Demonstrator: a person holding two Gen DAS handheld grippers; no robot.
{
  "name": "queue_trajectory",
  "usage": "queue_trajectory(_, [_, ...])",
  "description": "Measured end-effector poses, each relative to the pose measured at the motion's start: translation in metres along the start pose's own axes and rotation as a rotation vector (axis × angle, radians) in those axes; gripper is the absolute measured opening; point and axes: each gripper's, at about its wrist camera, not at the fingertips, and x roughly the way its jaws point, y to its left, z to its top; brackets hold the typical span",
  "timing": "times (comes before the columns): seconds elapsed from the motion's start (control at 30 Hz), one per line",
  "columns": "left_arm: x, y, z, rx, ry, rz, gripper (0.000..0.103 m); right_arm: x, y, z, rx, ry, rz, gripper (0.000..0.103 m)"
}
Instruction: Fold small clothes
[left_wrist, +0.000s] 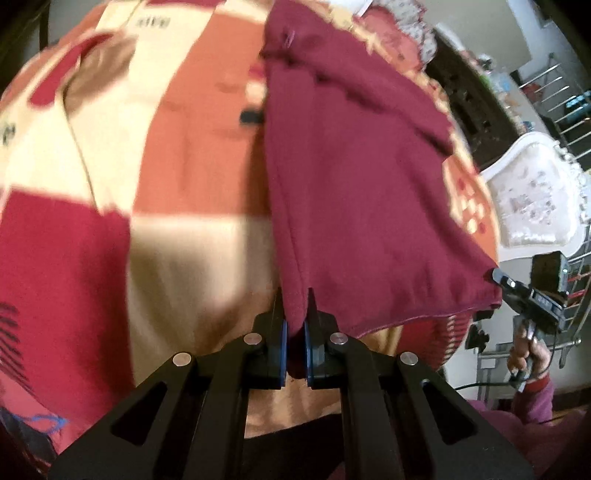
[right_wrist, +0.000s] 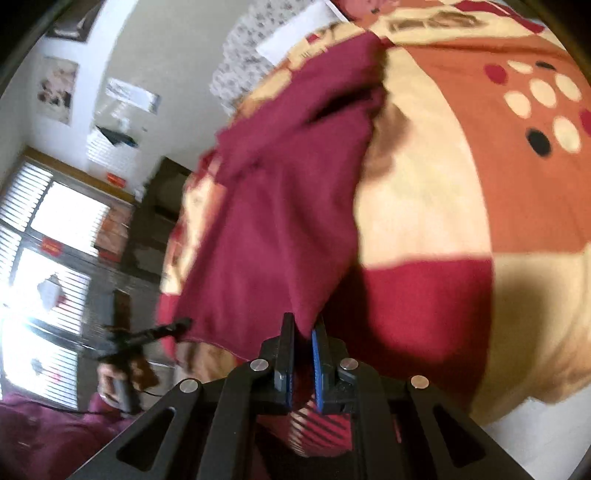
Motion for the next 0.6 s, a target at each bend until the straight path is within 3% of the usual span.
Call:
queue_trajectory(0.13, [-0.023,-0.007,0.035,-0.002,-0.113,-0.065,0.005,-0.010,0.010,0.041,-0.007,-0.096,0.093,0.007])
queue_trajectory(0.3, [-0.026,-0.025,0.101,0.014,-0.247,-0.090,0.005,0.000,0.032,0.106,-0.090,-0.214,0.083,0.007])
queue_trajectory(0.4, [-0.020,-0.033,0.138,0.058,-0.274,-0.095,0.005,0.002,0.036,0.148,-0.100,-0.276,0.103,0.007])
queue_trajectory(0.5, [-0.010,-0.040,0.176,0.055,-0.278,-0.091,0.005,0.005,0.036,0.181,-0.105,-0.264,0.077,0.007])
queue_trajectory(0.6, [-0.009,-0.053,0.187,0.108,-0.277,-0.101,0.005,0.015,0.042,0.181,-0.125,-0.160,0.095,0.007])
